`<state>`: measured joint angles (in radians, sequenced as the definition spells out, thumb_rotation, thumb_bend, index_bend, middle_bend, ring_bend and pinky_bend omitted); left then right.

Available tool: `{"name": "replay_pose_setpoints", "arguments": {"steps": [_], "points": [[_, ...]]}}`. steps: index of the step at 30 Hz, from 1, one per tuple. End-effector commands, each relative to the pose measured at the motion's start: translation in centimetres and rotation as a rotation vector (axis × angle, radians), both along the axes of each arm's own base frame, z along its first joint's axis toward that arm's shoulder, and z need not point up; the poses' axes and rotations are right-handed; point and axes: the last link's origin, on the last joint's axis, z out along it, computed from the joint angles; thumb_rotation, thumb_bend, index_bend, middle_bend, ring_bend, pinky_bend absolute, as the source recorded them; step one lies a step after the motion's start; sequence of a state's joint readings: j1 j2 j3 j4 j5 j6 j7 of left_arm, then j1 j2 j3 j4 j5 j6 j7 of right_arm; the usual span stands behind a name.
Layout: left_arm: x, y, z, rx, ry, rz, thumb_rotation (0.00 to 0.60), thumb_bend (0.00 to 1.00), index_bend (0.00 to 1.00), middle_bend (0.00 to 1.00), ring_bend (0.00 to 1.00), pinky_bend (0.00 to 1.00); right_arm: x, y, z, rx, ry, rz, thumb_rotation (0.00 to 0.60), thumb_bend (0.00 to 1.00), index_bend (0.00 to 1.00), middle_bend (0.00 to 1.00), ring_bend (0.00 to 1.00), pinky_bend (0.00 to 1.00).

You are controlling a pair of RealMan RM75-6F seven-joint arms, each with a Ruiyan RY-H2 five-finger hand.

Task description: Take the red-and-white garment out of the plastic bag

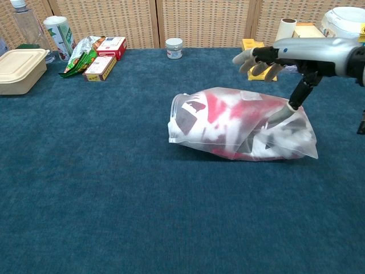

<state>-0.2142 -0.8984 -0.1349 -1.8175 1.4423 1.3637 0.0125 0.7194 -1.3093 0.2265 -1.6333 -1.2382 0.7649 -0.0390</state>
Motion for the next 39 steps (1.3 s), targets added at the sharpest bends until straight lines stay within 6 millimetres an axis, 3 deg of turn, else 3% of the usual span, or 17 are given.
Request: {"name": "replay_pose_setpoints", "arguments": {"steps": [1,8,11,13,15,17,18,20,23,25,27,32,39], "points": [[-0.3,0.1,-0.1,-0.004,-0.004,0.007,0.6,0.2,0.4,0.47,0.34,0.39,1.1,-0.8,-1.9,0.071,0.069,0.0,0.6,0.12,0.0,0.11,0.14,0.17],[-0.7,0.3,-0.3,-0.013,-0.006,0.013,0.6,0.2,0.4,0.46,0.34,0.39,1.7,-2.3,-3.9,0.127,0.188,-0.017,0.6,0.12,0.0,0.09,0.13,0.16],[-0.8,0.4,-0.4,-0.015,-0.007,0.014,0.6,0.2,0.4,0.46,0.34,0.39,2.2,-2.8,-4.6,0.125,0.218,-0.029,0.6,0.12,0.04,0.17,0.2,0.18],[-0.8,0.4,-0.5,-0.023,-0.006,0.016,0.6,0.2,0.4,0.46,0.34,0.39,2.9,-3.2,-5.1,0.06,0.219,-0.015,0.6,0.12,0.22,0.32,0.35,0.29],[-0.7,0.5,-0.6,-0.028,-0.007,0.014,0.6,0.2,0.4,0.46,0.34,0.39,3.3,-3.2,-5.5,0.004,0.191,-0.011,0.6,0.12,0.51,0.55,0.6,0.49],[-0.6,0.5,-0.6,-0.031,-0.007,0.011,0.6,0.2,0.4,0.46,0.34,0.39,3.3,-3.1,-5.8,-0.024,0.151,-0.015,0.6,0.13,0.69,0.72,0.8,0.64],[-0.5,0.5,-0.6,-0.033,-0.006,0.01,0.6,0.2,0.4,0.46,0.34,0.39,3.3,-3.1,-5.9,-0.03,0.135,-0.015,0.6,0.13,0.76,0.8,0.89,0.74],[-0.3,0.7,-0.6,-0.037,-0.005,0.005,0.6,0.2,0.4,0.46,0.34,0.39,3.1,-2.9,-6.0,-0.041,0.075,-0.011,0.6,0.14,0.84,0.89,0.98,0.89],[0.1,1.0,-0.5,-0.044,-0.01,-0.005,0.6,0.2,0.4,0.46,0.34,0.39,2.9,-2.6,-5.8,-0.032,-0.008,-0.007,0.6,0.16,0.9,0.97,1.0,1.0],[0.6,1.4,-0.4,-0.049,-0.013,-0.02,0.6,0.2,0.4,0.46,0.34,0.39,2.9,-2.4,-5.6,-0.021,-0.079,-0.004,0.6,0.16,0.92,0.99,1.0,1.0],[2.8,3.2,0.1,-0.06,-0.021,-0.096,0.6,0.2,0.4,0.46,0.34,0.39,3.2,-1.5,-4.4,0.029,-0.245,-0.016,0.6,0.16,0.93,0.99,1.0,1.0],[5.4,5.7,0.1,-0.117,0.003,-0.153,0.6,0.2,0.4,0.46,0.34,0.39,2.7,-0.4,-3.1,0.116,-0.364,0.045,0.6,0.16,0.93,0.99,1.0,1.0],[9.9,8.7,-1.9,-0.206,0.083,-0.291,0.6,0.2,0.4,0.46,0.35,0.41,3.6,1.0,-2.2,0.206,-0.496,0.112,0.6,0.16,0.93,0.99,1.0,1.0]]}}
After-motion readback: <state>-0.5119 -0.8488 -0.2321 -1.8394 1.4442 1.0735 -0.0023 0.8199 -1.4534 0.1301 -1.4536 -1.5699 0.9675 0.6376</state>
